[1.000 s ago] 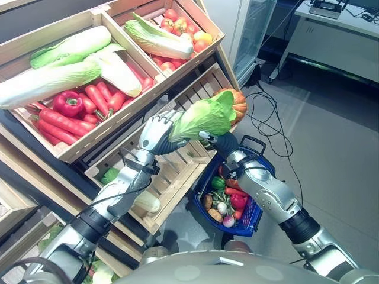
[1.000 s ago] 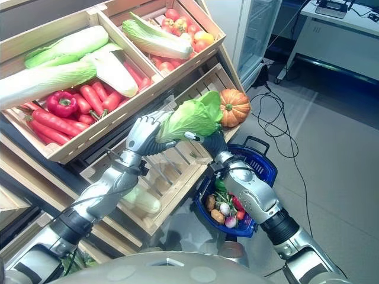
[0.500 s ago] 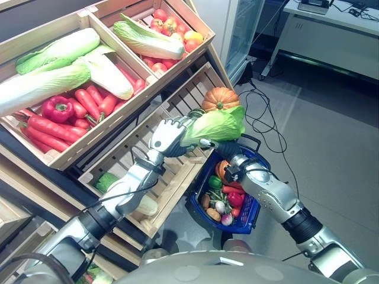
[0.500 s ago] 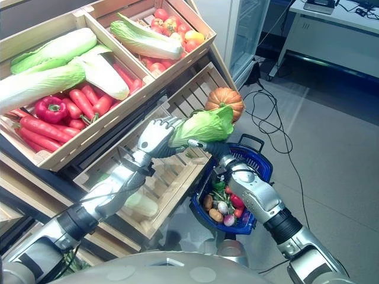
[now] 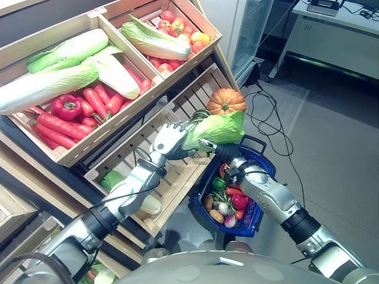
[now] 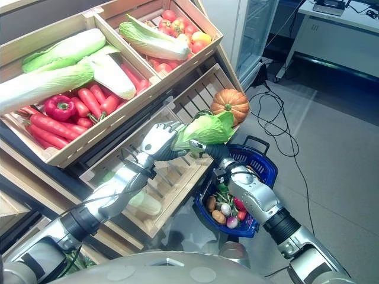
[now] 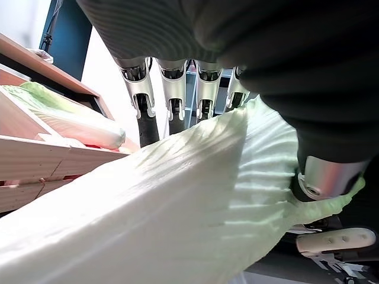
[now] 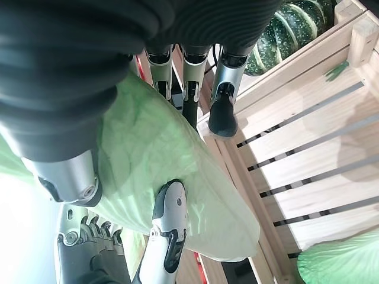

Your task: Pick up fruits and vegetables into the basket

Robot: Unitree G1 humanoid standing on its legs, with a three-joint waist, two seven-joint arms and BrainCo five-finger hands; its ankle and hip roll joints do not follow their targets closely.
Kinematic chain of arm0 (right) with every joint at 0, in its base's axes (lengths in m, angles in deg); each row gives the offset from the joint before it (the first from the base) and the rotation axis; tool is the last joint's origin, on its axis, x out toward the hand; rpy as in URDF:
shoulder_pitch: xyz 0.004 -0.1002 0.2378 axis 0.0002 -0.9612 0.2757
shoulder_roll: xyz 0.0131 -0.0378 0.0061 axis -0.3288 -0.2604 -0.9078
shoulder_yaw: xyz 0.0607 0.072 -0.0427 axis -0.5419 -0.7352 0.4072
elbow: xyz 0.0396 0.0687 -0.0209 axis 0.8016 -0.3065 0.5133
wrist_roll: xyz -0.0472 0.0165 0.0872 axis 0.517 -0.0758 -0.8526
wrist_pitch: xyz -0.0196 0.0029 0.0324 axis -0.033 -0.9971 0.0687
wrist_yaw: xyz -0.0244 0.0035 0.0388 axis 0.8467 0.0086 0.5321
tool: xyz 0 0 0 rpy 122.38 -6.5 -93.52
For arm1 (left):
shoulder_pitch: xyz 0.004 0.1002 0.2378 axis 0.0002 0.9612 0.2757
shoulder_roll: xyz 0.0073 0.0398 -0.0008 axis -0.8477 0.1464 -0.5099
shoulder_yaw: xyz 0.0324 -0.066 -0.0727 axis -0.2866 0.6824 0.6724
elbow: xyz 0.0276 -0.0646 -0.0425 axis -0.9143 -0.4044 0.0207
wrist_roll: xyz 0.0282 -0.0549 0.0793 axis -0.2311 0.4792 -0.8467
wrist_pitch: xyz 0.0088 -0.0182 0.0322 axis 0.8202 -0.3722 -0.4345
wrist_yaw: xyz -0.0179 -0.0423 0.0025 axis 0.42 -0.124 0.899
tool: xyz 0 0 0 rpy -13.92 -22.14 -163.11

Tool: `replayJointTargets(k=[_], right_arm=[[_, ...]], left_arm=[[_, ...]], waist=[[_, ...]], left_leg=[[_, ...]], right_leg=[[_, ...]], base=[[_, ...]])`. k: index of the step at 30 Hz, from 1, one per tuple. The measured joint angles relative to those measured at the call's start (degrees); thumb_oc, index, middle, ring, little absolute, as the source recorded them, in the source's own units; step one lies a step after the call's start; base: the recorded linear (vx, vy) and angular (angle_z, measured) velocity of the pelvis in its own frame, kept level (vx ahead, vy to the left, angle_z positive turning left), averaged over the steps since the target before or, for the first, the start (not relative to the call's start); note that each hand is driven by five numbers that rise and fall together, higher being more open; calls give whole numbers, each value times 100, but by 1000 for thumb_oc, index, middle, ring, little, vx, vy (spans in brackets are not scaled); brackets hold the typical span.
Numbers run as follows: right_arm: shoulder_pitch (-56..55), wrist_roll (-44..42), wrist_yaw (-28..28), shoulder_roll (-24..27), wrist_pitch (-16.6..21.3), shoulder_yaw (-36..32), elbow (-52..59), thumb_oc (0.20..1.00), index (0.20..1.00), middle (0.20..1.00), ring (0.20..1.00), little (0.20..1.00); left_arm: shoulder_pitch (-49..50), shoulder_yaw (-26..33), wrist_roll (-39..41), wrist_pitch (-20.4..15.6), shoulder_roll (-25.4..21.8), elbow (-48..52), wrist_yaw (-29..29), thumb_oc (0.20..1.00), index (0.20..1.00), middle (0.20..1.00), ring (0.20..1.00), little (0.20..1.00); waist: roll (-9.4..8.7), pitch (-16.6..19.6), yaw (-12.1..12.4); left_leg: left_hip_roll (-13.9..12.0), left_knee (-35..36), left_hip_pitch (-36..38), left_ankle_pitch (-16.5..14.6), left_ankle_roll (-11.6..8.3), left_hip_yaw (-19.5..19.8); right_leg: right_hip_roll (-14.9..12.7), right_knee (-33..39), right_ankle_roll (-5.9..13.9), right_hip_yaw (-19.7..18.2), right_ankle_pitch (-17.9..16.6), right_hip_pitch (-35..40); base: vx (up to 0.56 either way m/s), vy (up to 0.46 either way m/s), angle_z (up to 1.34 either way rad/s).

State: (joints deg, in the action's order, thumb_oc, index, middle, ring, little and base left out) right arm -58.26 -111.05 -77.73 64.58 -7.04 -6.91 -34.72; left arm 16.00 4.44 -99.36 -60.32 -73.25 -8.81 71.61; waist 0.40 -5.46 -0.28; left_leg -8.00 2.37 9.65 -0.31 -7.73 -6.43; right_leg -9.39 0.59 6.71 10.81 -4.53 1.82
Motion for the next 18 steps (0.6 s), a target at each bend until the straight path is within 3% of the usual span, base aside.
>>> replayJointTargets(k=[2, 8, 13, 18], right_arm=[[0, 1, 60, -13, 17, 13, 3, 200, 200, 200, 200, 200], [-4, -5, 186, -64, 55, 15, 21, 200, 200, 200, 200, 200], [-220, -4, 180, -59, 49, -93, 86, 200, 200, 200, 200, 200], [-731, 1, 175, 68, 29, -707, 676, 200, 200, 200, 200, 200]], left_arm=[[0, 11, 0, 32, 3, 0, 0, 1000, 1000, 1000, 1000, 1000], [16, 20, 296, 167, 193, -52, -213, 1000, 1000, 1000, 1000, 1000], [322, 157, 1327, 228, 479, -65, -335, 1000, 1000, 1000, 1000, 1000], [916, 657, 1815, 96, 513, -487, 25, 1000, 1000, 1000, 1000, 1000]], waist=[[0, 0, -2], [2, -2, -13], [43, -27, -16], [145, -113, -37]], left_leg=[[1, 4, -1, 0, 0, -1], [1, 15, -10, 0, 0, 3], [-2, 49, -25, 0, 0, -9], [-6, 115, -13, 7, 2, -26]], right_leg=[[0, 37, 7, 3, -15, 13], [1, 47, 7, 17, -15, 12], [5, 69, 9, 35, -13, 8], [13, 168, 28, 34, -40, 21]], base=[[0, 0, 0], [-3, -5, 0], [0, 0, 0], [0, 0, 0]])
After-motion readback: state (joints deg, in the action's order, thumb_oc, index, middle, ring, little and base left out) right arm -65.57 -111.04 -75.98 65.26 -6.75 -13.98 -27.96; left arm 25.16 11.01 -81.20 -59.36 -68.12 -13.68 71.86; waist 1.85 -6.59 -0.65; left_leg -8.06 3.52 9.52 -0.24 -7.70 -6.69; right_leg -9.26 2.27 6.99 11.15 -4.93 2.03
